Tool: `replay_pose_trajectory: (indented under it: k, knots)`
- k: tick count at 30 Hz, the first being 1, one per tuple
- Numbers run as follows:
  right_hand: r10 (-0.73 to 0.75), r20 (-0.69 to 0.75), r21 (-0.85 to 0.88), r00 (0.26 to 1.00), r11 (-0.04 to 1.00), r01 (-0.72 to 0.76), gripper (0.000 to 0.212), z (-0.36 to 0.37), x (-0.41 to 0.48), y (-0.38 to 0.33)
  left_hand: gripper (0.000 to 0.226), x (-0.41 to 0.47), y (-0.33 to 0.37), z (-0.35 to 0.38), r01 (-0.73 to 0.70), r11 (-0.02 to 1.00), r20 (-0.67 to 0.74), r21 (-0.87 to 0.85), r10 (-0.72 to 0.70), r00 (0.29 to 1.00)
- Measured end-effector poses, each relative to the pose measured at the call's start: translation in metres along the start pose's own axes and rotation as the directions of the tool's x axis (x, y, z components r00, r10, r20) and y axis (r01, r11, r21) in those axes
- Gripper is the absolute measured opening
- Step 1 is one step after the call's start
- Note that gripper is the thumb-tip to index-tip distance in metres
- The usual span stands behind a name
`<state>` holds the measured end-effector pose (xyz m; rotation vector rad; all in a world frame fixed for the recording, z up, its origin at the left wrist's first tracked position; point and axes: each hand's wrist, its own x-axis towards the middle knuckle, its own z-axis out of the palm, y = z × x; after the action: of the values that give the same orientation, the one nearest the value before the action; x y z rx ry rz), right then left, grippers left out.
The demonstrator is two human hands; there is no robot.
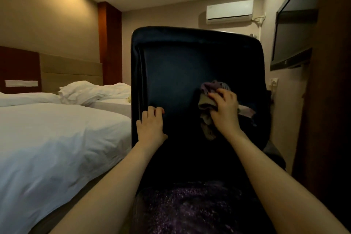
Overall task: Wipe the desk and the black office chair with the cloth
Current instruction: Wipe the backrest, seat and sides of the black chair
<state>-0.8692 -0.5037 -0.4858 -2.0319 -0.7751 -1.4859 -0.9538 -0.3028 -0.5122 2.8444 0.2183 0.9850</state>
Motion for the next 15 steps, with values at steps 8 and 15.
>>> replay_pose_trajectory:
  k: [8, 15]
  knots:
    - [-0.067, 0.198, -0.034, 0.978, 0.997, 0.075, 0.045, 0.05, 0.005, -0.04, 0.074, 0.008, -0.001, 0.001, 0.024, 0.997, 0.0, 0.068, -0.024, 1.0]
    - [-0.161, 0.65, -0.104, 0.743, 0.949, 0.297, 0.04, 0.016, -0.024, -0.032, 0.074, 0.008, 0.014, -0.017, 0.063, 0.983, 0.1, 0.172, -0.081, 0.992]
